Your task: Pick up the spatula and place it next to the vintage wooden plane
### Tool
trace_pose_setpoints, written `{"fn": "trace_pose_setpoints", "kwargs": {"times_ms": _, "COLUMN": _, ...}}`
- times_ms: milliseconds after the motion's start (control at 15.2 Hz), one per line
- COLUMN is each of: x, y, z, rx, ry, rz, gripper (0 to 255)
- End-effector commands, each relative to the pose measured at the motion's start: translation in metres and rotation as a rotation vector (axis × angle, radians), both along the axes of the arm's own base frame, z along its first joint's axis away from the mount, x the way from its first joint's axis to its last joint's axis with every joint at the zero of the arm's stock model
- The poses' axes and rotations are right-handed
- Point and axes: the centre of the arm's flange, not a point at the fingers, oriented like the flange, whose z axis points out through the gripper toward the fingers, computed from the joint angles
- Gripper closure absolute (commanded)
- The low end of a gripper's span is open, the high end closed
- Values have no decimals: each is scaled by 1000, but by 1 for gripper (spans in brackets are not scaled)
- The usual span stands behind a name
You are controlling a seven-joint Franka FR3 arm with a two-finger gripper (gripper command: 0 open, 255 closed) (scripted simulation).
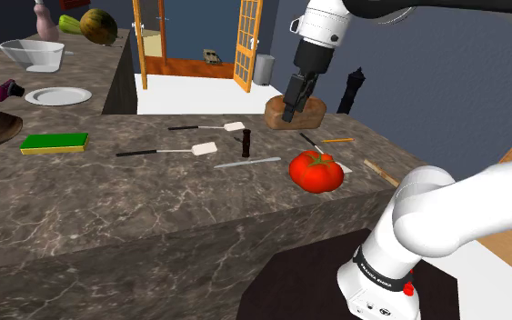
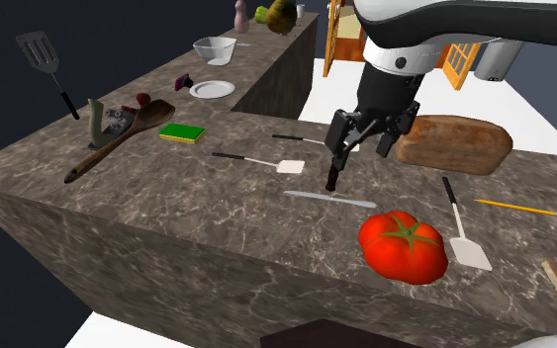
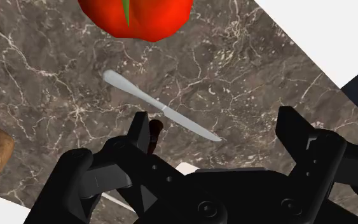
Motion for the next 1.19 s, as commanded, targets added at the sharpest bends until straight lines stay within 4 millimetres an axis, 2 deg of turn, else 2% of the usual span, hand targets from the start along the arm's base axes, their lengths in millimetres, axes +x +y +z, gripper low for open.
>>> {"fn": "trace_pose_setpoints", "kwargs": {"times_ms": 0, "x": 0, "y": 0, "z": 0, "rx": 0, "ry": 0, "rz": 0, "gripper": 0}}
{"fn": "trace_pose_setpoints", "kwargs": {"times_ms": 528, "x": 97, "y": 7, "z": -43, "rx": -10, "ry": -4, "rz": 229, "gripper": 0}}
{"fn": "trace_pose_setpoints", "kwargs": {"times_ms": 1122, "x": 201, "y": 41, "z": -92, "rx": -21, "ry": -8, "rz": 486, "gripper": 0}}
